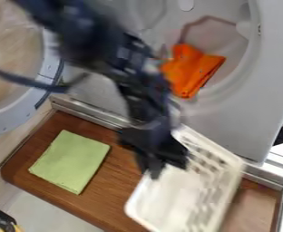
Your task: Move the white basket to the middle of the table
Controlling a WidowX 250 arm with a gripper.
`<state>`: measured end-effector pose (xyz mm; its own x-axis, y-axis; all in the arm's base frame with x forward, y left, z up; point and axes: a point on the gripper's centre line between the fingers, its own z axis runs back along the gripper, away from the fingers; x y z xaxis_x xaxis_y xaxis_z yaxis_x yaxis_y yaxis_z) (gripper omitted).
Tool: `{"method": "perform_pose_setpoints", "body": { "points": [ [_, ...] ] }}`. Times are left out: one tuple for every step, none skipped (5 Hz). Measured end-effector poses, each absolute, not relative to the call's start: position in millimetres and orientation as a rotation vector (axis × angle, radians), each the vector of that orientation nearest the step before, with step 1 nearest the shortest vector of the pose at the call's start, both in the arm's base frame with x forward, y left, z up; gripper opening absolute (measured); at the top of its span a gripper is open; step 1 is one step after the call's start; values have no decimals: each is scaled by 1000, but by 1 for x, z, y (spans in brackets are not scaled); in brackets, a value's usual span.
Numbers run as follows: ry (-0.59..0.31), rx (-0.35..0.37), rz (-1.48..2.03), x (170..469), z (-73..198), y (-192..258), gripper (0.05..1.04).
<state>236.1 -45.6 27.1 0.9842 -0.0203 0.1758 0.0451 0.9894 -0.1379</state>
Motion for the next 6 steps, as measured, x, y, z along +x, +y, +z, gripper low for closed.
{"method": "perform_pose_setpoints", "body": {
  "points": [
    [-172,-127,-16,234,26,-14,87],
    [-175,-120,32,238,9,16,87],
    [-136,-88,25,253,-7,27,87],
    [-114,-69,65,264,-19,44,87],
    [-84,-35,79,273,-32,50,87],
    [-71,-13,72,278,-35,53,87]
  ]
}}
